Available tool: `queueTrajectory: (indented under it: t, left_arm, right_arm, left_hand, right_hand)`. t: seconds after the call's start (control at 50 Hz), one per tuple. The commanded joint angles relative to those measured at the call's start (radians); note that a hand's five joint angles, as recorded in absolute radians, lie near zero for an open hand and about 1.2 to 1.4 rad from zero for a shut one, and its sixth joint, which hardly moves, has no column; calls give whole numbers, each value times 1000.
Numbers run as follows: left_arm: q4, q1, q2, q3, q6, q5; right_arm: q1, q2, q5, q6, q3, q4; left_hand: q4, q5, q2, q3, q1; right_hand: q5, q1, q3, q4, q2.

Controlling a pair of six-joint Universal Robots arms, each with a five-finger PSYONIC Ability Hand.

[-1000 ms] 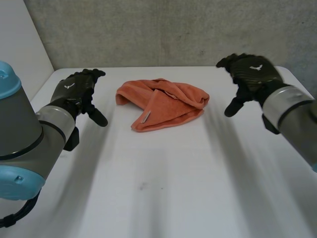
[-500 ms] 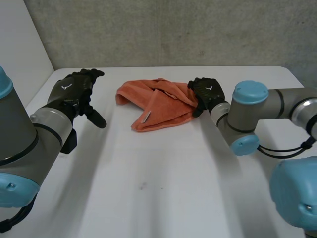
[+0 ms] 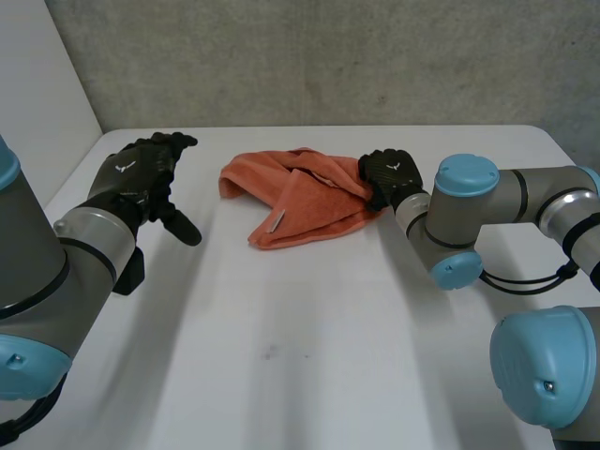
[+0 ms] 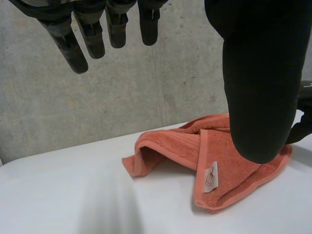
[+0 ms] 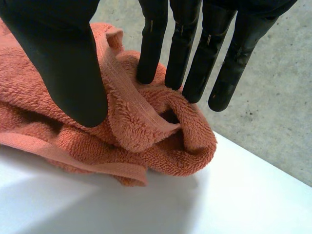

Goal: Fold the laundry

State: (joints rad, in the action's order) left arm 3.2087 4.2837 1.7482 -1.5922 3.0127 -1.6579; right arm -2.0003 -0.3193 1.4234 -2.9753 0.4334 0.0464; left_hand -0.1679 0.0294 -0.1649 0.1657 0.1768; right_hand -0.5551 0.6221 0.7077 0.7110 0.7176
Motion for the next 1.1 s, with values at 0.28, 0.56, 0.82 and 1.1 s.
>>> queueTrajectory:
  t: [0.28, 0.56, 0.82, 1.1]
  left_arm:
    - [62, 4, 36, 12, 0, 6]
    - [203, 16, 192, 156, 0, 47]
    - [200, -13, 358, 176, -2, 398]
    - [229, -21, 355, 236, 104, 75]
  right_arm:
    - [-8, -287, -50, 33, 162, -48]
    - [-83, -900, -311, 190, 694, -51]
    - [-95, -1286, -466, 205, 1019, -122]
    - [35, -1180, -405, 208, 1033, -106]
  left_hand:
    - [-7, -29, -10, 9, -2]
    - [-7, -29, -10, 9, -2]
    - [-7, -29, -10, 9, -2]
    - [-1167, 1131, -1170, 1169, 1158]
  right_hand:
    - [-667, 774, 689, 685, 679]
    - [-667, 774, 689, 685, 679]
    - [-667, 774, 689, 685, 679]
    - [-667, 774, 689, 685, 679]
